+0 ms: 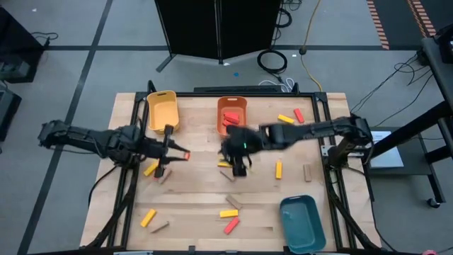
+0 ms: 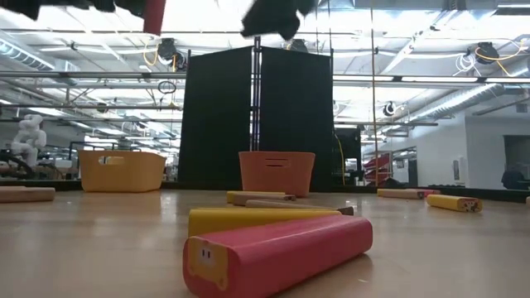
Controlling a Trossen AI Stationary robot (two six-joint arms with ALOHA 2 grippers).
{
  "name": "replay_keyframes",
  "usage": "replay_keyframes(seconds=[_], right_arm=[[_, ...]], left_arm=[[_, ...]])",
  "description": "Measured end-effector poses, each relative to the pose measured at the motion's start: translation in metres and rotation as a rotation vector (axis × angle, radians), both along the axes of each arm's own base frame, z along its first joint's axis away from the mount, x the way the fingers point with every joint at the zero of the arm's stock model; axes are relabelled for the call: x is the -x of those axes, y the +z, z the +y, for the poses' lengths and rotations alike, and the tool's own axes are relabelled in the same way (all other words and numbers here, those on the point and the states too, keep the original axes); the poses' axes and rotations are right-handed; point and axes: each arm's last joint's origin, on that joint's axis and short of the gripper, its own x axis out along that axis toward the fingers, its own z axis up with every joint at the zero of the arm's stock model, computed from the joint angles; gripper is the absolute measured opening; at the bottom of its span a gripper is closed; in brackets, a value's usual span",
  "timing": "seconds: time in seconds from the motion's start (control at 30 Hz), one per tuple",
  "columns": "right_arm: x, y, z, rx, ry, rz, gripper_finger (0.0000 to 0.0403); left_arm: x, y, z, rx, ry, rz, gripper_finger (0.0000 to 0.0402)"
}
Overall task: Sort blocks
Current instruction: Put the orange block into the orange bin
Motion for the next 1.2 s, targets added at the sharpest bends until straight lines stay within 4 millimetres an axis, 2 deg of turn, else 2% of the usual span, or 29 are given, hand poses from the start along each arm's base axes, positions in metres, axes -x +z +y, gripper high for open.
replay_keyframes(seconds=[0.2, 0.33, 0.43, 0.5, 0.63, 0.73, 0.93, 1.2], right_arm=[[-0.001, -0.006, -0.059, -0.019, 0.062, -0.028, 0.0137], [0.005, -0.034, -0.089, -0.100, 0.094, -0.067, 0.0137], [0.016, -0.050, -0.107, -0.142, 0.010, -0.126, 0.0137], [0.020, -0.055, -0.113, -0.153, -0.028, -0.239, 0.0137], [0.027, -0.065, -0.113, -0.197, -0.090, -0.466, 0.0137], [0.033, -0.073, -0.109, -0.176, -0.189, -0.556, 0.0137], [0.039, -0.095, -0.092, -0.145, -0.272, -0.526, 0.0137], [0.037, -0.075, -0.075, -0.155, -0.206, -0.679, 0.0137]], left_arm=[[0.005, -0.014, 0.023, -0.005, 0.022, -0.097, 0.0089], [0.012, -0.029, 0.039, 0.059, 0.081, -0.106, 0.0089], [0.021, -0.027, 0.045, 0.105, 0.047, -0.206, 0.0089], [0.025, -0.025, 0.048, 0.144, 0.034, -0.268, 0.0089], [0.028, -0.022, 0.051, 0.187, 0.020, -0.317, 0.0089], [0.027, -0.022, 0.051, 0.205, 0.012, -0.319, 0.0089], [0.022, -0.019, 0.051, 0.318, -0.025, -0.338, 0.0089], [0.018, -0.007, 0.043, 0.427, -0.154, -0.468, 0.0089]])
